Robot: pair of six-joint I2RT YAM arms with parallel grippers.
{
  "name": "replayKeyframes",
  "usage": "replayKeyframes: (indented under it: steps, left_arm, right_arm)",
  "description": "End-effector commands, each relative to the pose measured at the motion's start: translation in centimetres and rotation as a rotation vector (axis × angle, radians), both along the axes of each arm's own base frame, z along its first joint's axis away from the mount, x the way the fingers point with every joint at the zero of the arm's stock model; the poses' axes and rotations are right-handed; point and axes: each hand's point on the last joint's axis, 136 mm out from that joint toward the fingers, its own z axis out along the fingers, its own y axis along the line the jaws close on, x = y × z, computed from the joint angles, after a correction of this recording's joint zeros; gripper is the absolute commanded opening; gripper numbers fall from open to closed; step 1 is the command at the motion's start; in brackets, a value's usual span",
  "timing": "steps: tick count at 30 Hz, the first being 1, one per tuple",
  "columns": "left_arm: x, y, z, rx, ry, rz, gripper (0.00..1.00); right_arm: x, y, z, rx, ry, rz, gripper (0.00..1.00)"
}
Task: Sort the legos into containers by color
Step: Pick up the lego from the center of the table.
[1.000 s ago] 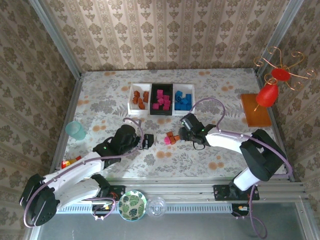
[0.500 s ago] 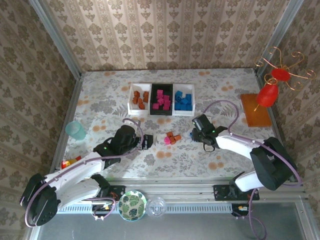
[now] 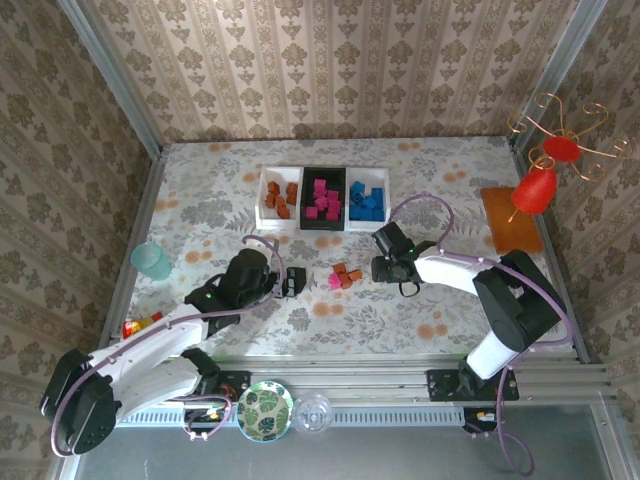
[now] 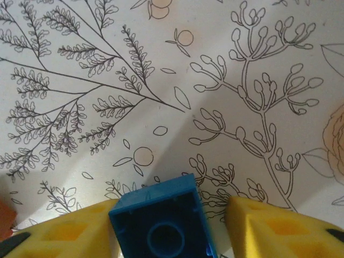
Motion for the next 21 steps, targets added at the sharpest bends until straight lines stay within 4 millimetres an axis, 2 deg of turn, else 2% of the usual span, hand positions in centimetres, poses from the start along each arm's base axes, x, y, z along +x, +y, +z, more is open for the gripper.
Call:
replayKeyframes:
  steps: [1, 4, 7, 12, 14, 17, 21]
  left_arm:
    - [0.0, 0.0, 0.4, -0.027, -0.011, -0.002, 1.0]
    - [0.1, -0.3, 0.6, -0.042, -0.01, -0.02, 1.0]
    - [0.1, -0.8, 0.6, -0.045, -0.007, -0.044, 0.98]
    - [0.0, -1.6, -0.1, -0.025, 0.024, -0.087, 0.94]
    - [-0.1, -2.3, -0.4, -0.024, 0.043, -0.113, 0.94]
    - [-0.3, -3.3, -0.8, -0.019, 0.072, -0.158, 0.91]
    - [-0.6, -4.7, -1.5, -0.001, 0.104, -0.22, 0.89]
  right_arm:
    - [-0.7, 0.4, -0.4, -0.004, 0.051, 0.038, 0.46]
    - [-0.1, 1.6, 0.9, 0.051, 0.014, 0.069, 0.33]
    - [1.4, 3.0, 3.7, 0.112, -0.066, 0.094, 0.26]
    - [6.3, 4.2, 9.6, 0.148, -0.234, 0.068, 0.24]
    - [8.5, 4.2, 10.9, 0.139, -0.277, 0.041, 0.24]
    - [12.0, 4.1, 11.9, 0.121, -0.31, -0.001, 0.24]
    - [15.8, 4.1, 11.5, 0.098, -0.292, -0.031, 0.24]
